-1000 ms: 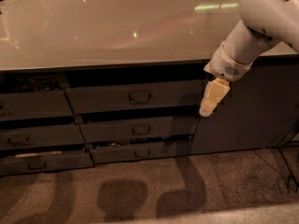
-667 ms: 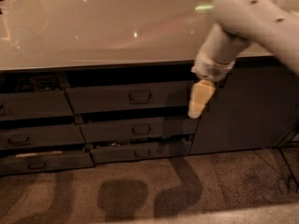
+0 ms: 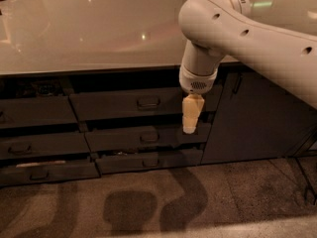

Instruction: Open top drawer

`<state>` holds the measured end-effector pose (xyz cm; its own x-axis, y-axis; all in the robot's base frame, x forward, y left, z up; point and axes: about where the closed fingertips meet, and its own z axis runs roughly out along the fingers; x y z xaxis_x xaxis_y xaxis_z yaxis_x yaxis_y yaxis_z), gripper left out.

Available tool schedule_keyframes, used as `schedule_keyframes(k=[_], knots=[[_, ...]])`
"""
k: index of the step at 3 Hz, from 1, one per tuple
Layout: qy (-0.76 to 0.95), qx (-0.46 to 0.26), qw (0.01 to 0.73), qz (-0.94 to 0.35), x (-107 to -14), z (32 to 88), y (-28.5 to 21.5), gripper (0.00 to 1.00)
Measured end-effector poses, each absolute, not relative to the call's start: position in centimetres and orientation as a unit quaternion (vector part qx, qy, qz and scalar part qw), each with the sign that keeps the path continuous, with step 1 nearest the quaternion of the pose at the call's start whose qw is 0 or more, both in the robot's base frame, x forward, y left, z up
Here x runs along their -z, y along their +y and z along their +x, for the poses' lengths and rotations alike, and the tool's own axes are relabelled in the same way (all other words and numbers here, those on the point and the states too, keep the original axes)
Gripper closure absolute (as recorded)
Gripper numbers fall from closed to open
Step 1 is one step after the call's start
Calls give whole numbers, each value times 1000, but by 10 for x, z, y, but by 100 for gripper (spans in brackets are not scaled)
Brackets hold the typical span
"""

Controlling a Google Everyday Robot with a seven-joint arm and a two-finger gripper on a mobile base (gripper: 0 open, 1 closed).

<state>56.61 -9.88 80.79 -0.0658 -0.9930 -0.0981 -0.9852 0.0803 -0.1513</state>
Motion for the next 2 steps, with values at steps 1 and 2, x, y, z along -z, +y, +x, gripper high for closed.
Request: schedule_keyframes(k=[1, 2], knots=[[709, 66, 108, -694, -809, 558, -95, 0], [661, 119, 145, -727, -803, 541, -99, 0]])
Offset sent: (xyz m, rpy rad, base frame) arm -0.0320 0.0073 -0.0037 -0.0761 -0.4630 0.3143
